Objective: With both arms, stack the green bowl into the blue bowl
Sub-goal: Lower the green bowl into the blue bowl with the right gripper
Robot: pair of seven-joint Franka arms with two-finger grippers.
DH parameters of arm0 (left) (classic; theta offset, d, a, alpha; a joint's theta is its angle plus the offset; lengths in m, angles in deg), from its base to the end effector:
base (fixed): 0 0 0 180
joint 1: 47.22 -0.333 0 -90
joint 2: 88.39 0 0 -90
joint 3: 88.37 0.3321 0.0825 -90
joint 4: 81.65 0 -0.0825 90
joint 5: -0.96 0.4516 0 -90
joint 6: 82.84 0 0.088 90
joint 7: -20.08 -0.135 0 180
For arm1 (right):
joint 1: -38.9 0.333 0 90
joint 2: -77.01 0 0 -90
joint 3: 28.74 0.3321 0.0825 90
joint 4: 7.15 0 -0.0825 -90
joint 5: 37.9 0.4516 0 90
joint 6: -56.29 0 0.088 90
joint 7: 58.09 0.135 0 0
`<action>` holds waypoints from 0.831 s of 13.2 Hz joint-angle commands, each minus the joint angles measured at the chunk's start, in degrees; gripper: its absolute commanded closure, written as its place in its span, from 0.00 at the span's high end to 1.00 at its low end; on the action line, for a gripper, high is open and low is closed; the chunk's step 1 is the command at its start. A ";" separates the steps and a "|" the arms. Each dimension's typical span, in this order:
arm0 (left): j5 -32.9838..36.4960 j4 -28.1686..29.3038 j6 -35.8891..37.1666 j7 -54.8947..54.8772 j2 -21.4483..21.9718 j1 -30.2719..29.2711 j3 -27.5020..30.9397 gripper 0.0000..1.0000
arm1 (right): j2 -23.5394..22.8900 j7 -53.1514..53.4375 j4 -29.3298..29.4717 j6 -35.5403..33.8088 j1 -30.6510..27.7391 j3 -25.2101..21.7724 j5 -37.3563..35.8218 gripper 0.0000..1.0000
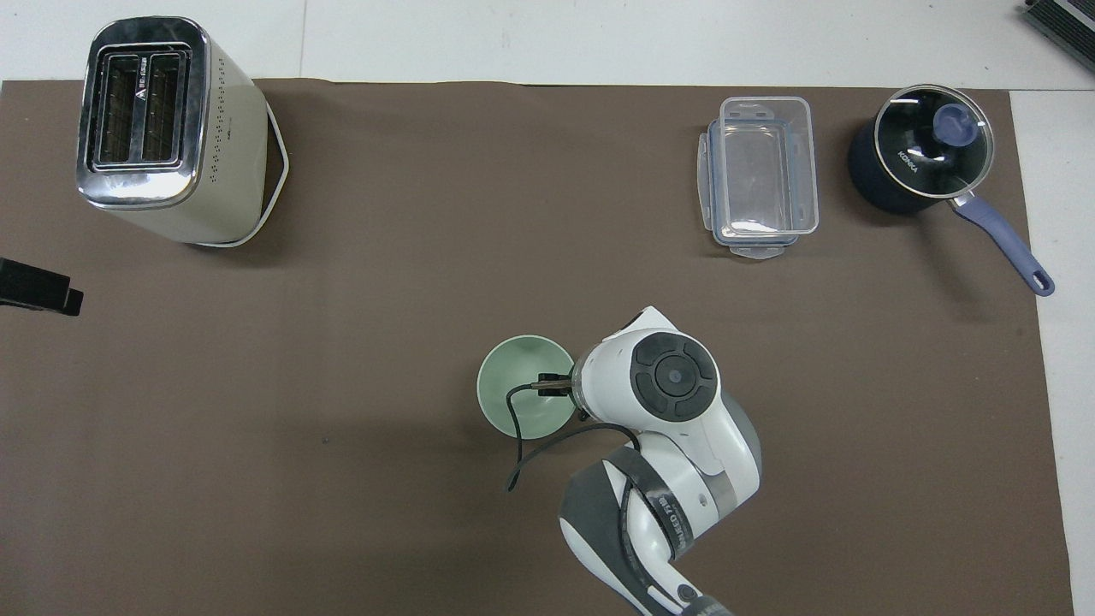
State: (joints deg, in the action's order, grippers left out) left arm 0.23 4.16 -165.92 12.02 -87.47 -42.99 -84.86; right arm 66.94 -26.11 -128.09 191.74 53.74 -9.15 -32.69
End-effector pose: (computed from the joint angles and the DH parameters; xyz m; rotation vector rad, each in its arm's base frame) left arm 0.6032 -0.0091 0.6511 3.1162 -0.2414 -0.0480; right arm 0.5208 0.3598 0.2904 -2.9897 0.0400 -0.0051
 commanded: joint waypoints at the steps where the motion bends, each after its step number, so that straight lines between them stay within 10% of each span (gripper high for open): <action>1: 0.64 0.59 0.20 -0.56 0.75 -0.45 -0.35 1.00 | -0.13 0.54 -0.43 1.57 -0.16 0.19 -1.08 0.00; 5: 0.64 0.50 0.20 -0.64 0.75 -0.45 -0.43 1.00 | -0.21 0.54 -0.43 1.57 -0.16 0.19 -1.08 0.06; 11: 0.64 0.59 0.28 -0.56 0.84 -0.45 -0.43 1.00 | -0.39 0.54 0.27 1.39 -0.60 0.10 -2.57 0.50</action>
State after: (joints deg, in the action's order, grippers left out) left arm 0.23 4.16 -165.92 12.02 -87.47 -42.99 -84.87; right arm 66.76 -26.11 -128.04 191.97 53.69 -9.16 -33.36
